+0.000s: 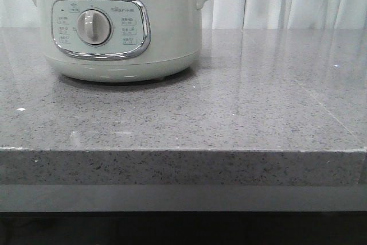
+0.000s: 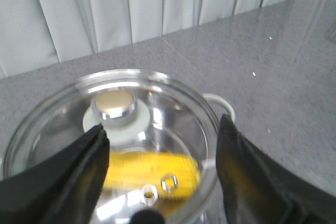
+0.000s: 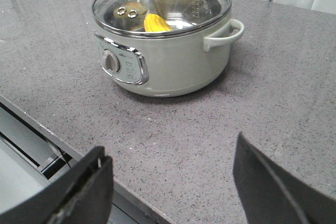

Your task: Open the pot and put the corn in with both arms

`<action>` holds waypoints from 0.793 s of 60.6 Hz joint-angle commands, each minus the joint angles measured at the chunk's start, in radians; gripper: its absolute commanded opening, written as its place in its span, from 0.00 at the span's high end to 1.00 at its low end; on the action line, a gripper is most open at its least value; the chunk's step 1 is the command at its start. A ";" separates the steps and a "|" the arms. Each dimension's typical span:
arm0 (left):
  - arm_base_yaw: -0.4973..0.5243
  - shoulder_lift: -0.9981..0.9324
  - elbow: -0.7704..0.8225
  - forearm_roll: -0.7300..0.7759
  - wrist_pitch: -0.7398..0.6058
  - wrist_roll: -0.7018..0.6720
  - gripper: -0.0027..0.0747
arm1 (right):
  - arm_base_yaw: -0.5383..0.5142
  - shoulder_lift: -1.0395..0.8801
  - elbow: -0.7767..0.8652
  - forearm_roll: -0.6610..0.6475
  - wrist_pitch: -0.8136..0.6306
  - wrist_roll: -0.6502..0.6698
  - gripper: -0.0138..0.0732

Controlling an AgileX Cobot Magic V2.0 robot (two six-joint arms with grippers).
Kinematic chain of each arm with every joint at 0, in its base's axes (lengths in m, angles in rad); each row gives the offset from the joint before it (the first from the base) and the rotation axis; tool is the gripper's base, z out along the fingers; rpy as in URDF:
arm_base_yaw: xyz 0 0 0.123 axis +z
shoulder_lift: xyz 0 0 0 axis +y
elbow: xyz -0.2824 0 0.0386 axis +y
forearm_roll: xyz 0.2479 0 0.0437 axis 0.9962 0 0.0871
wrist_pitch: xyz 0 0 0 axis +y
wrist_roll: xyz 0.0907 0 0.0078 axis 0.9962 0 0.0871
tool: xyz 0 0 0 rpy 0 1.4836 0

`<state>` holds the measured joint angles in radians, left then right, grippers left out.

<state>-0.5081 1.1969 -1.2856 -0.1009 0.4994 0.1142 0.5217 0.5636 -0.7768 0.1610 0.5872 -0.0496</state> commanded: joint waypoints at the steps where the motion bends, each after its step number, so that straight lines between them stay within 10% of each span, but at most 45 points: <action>1: -0.015 -0.110 0.076 -0.014 -0.097 0.004 0.40 | 0.000 0.001 -0.026 0.008 -0.075 0.001 0.26; 36: -0.015 -0.581 0.511 -0.035 -0.107 0.004 0.40 | 0.000 0.001 -0.026 0.008 -0.067 0.001 0.26; 48: -0.015 -0.591 0.539 -0.035 -0.107 0.004 0.63 | 0.000 0.001 -0.025 0.008 -0.053 0.001 0.40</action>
<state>-0.5149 0.6068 -0.7261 -0.1200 0.4801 0.1181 0.5217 0.5636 -0.7768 0.1610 0.5965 -0.0496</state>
